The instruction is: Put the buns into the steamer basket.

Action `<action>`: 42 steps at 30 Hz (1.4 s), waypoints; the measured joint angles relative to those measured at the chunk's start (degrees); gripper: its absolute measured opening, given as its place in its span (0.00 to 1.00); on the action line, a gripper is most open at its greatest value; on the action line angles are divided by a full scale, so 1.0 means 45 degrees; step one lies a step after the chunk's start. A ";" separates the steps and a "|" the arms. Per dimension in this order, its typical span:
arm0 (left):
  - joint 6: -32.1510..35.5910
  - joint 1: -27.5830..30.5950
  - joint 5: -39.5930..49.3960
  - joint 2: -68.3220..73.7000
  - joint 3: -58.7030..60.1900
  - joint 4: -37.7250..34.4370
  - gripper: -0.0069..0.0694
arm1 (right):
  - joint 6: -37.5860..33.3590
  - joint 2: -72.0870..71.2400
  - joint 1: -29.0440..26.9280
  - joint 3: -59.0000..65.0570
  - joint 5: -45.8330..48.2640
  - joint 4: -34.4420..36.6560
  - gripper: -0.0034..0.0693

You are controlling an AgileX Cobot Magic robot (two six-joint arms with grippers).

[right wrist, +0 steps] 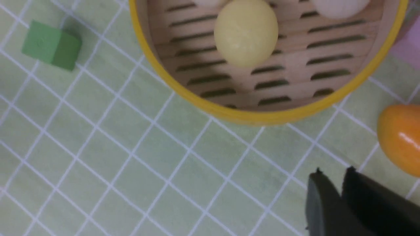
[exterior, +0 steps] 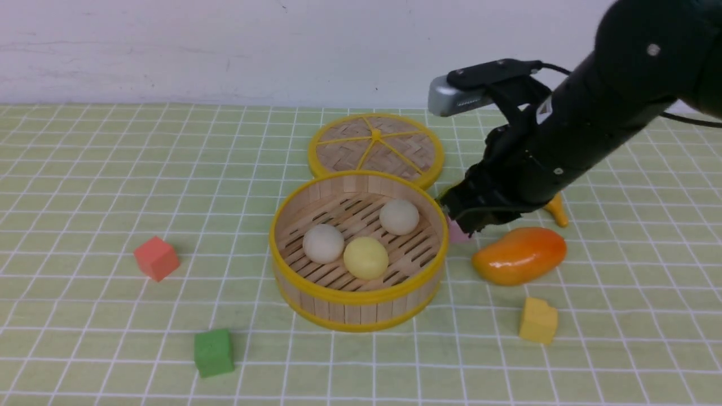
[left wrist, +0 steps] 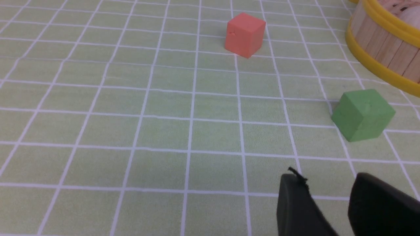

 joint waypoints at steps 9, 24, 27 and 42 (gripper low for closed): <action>0.0000 0.0000 0.0000 0.0000 0.0000 0.0000 0.40 | 0.0000 -0.1530 0.0000 0.4372 -0.5867 0.1764 0.02; 0.0000 0.0000 0.0000 0.0000 0.0000 0.0000 0.40 | 0.0039 -0.8215 0.0000 0.9291 -0.7010 0.1106 0.02; 0.0000 0.0000 0.0000 0.0000 0.0000 0.0000 0.40 | 0.0039 -0.9017 0.0000 0.9514 -0.6460 0.1106 0.02; 0.0000 0.0000 0.0000 0.0000 0.0000 0.0000 0.40 | 0.0052 -0.9621 0.0000 0.9595 -0.5253 0.1118 0.03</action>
